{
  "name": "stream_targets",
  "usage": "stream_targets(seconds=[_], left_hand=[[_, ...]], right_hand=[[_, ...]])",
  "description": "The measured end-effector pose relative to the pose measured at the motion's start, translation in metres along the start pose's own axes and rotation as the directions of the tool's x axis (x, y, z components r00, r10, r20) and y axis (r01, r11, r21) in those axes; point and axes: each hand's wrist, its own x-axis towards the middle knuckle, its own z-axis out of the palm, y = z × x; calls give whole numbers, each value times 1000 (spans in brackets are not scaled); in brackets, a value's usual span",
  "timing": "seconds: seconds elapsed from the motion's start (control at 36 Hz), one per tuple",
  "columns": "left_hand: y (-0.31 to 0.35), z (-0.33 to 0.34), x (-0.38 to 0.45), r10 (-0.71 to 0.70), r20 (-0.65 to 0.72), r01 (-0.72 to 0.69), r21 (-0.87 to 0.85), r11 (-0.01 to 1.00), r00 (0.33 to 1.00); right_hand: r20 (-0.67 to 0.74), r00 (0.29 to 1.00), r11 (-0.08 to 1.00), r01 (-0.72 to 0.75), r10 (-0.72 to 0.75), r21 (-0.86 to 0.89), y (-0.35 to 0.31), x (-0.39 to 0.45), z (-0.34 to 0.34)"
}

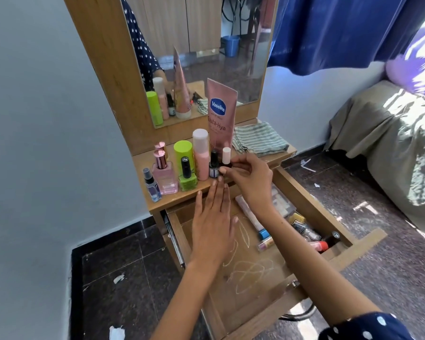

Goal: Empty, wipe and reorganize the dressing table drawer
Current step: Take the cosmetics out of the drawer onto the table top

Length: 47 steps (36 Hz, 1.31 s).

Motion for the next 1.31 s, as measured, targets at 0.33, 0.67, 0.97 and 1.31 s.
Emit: stream_targets(seconds=[0.33,0.67,0.97,1.31], left_hand=[[16,-6,-9,66,-147,-106,-280,954,987],[60,5,-4,169,295,-88,-269,959,941],[51,-16,3,115,260,-24,-329,944,959],[-9,-56,-12,-133,-92,68,-510,858,987]], right_hand=[[282,959,911,89,30,-402,13,-21,-91],[278,952,790,73,127,-608,35,-49,-118],[358,920,725,138,158,-675,34,-53,-116],[445,895,805,276,-17,-526,0,-60,-55]])
